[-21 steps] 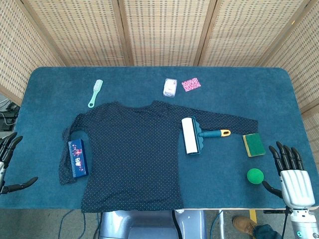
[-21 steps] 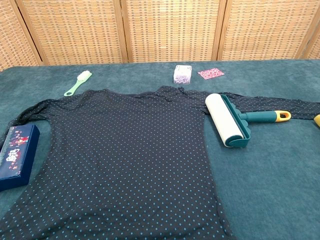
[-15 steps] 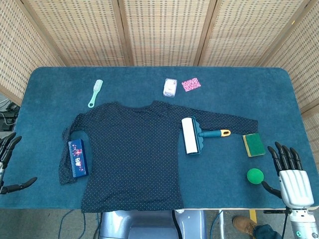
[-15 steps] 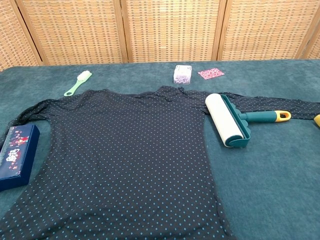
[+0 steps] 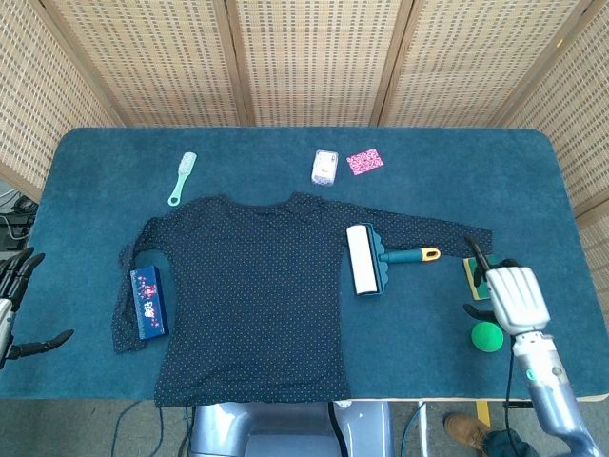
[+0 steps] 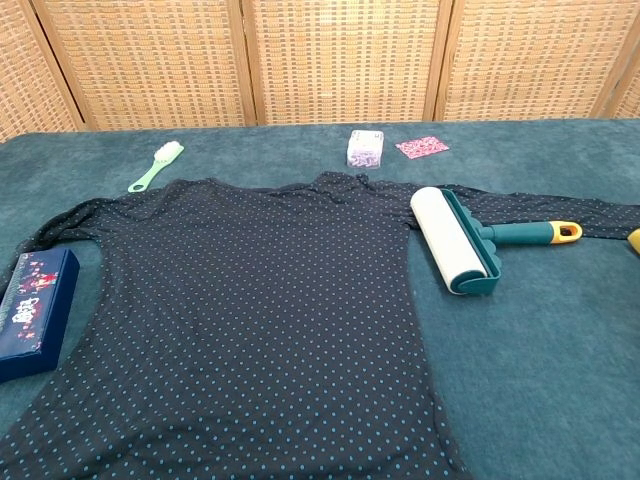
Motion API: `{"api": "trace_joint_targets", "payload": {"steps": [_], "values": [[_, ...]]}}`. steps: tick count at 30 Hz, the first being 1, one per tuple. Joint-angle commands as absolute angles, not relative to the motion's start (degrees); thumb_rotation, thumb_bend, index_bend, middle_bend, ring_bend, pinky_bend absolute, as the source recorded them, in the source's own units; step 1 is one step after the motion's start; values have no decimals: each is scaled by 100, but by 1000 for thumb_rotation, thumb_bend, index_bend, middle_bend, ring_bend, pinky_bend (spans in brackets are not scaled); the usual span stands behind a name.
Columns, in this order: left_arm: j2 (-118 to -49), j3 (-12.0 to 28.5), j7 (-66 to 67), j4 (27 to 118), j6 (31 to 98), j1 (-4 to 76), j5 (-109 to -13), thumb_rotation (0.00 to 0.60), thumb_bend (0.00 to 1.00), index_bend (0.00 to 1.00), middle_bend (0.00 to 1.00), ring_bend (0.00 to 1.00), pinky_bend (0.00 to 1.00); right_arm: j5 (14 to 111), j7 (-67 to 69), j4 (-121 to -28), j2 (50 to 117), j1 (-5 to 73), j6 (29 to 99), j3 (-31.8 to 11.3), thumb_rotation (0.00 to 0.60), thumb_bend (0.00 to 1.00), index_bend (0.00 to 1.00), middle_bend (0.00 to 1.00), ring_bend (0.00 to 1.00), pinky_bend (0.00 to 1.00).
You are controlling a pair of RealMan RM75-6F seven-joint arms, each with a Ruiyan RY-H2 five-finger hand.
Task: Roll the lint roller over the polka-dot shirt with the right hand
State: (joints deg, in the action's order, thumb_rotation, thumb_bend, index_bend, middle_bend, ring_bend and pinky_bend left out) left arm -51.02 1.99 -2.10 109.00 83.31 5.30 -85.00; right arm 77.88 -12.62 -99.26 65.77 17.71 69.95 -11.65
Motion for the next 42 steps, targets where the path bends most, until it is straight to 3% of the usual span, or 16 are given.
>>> {"api": "trace_joint_targets", "payload": {"steps": [1,3,9,18,22,31,42], "values": [[-5123,240,-127,10925,8230,587,-8369,600,0,0,0,0,0,6947,-1676,-9401,7010,2658,6077,-1655,600,0,0,995,1000,1000],[-5144,299,-82,10914,8085,665,-8176,600,0,0,0,0,0,6206,-2035,-9030,7440,3139,5471,-1759,600,3,8,1000,1000,1000],[-5161,367,-14,10905,7899,768,-7941,600,0,0,0,0,0,5235,-2933,-8409,8180,3762,5240,-1675,600,33,153,1000,1000,1000],[-5201,417,116,10899,7753,857,-7729,600,0,0,0,0,0,4589,-3265,-7486,8915,4224,5134,-1584,600,279,302,1000,1000,1000],[-5207,440,148,10893,7708,884,-7635,600,0,0,0,0,0,4469,-3258,-7200,9081,4316,5055,-1525,600,311,366,1000,1000,1000],[-5239,455,234,10884,7640,936,-7556,600,0,0,0,0,0,4470,-3183,-6907,9232,4405,4984,-1424,600,401,403,1000,1000,1000],[-5233,478,228,10877,7623,947,-7453,600,0,0,0,0,0,4513,-3226,-6378,9563,4564,4878,-1279,600,435,399,1000,1000,1000]]}}
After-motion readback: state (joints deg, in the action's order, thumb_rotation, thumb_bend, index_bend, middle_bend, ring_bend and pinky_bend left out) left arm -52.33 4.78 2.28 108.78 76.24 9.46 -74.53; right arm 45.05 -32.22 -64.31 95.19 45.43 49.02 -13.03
